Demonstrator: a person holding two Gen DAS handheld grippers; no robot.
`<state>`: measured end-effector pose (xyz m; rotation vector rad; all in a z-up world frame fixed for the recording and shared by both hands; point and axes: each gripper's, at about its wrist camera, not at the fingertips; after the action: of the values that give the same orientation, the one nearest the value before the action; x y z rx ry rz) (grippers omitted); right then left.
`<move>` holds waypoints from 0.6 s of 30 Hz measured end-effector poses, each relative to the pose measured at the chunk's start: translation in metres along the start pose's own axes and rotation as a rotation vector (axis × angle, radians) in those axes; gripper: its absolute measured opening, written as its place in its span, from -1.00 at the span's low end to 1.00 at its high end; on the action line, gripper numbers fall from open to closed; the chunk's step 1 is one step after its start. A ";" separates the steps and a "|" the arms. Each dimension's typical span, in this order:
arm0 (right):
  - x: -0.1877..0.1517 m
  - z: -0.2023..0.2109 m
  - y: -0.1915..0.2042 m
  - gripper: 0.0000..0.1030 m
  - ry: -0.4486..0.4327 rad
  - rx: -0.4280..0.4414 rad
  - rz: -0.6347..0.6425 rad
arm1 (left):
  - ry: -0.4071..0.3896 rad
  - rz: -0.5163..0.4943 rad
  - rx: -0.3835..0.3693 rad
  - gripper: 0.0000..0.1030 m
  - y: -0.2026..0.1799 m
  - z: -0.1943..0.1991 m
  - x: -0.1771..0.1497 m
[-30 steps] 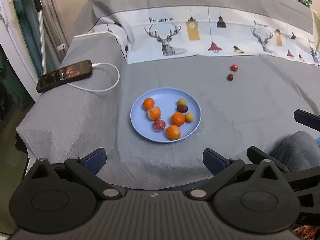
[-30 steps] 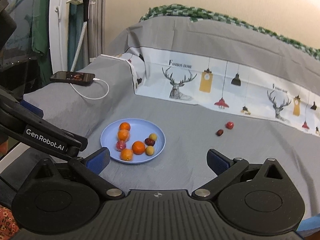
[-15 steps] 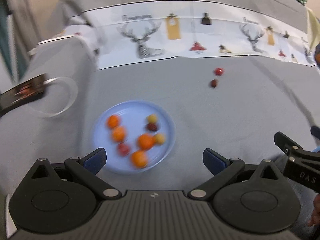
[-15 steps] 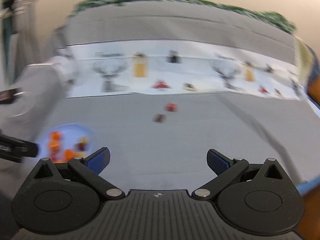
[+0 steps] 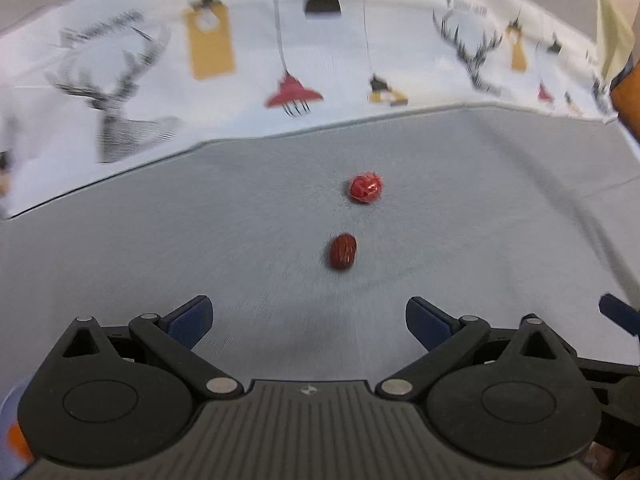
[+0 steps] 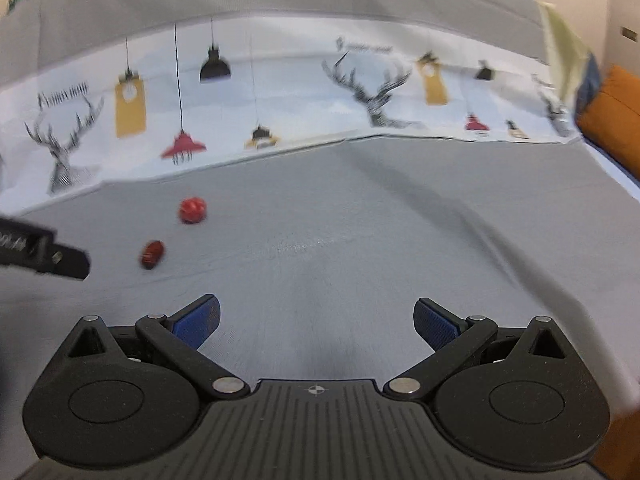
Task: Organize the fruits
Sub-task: 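Grasp a red date with the left tool while the right tool grasps a red cherry tomato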
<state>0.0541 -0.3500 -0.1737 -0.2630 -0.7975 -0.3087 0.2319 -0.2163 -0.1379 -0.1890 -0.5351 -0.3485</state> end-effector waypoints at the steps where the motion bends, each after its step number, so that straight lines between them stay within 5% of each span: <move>1: 0.005 -0.016 0.000 0.98 0.010 0.007 0.007 | 0.021 -0.005 -0.003 0.99 -0.001 -0.020 0.009; 5: 0.022 -0.077 0.008 0.98 -0.013 0.027 0.114 | 0.059 -0.022 -0.037 0.99 0.006 -0.072 0.027; 8: 0.032 -0.112 0.020 0.98 -0.016 0.119 0.159 | 0.074 -0.058 -0.025 0.99 0.017 -0.094 0.031; 13: 0.049 -0.146 0.059 0.98 -0.078 0.228 0.271 | 0.032 -0.067 -0.026 0.99 0.046 -0.097 0.033; 18: 0.069 -0.167 0.077 0.98 -0.090 0.286 0.251 | 0.016 -0.129 -0.052 0.91 0.047 -0.097 0.036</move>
<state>0.2376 -0.3487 -0.2442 -0.1064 -0.8761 0.0547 0.3234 -0.2084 -0.2054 -0.2021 -0.5241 -0.4894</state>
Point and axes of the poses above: each gripper's, at about its wrist camera, not at the fingertips, and z roughly against the way its jaws point, y to its left, x to its top, and after that the axes turned 8 degrees about z, right-handed
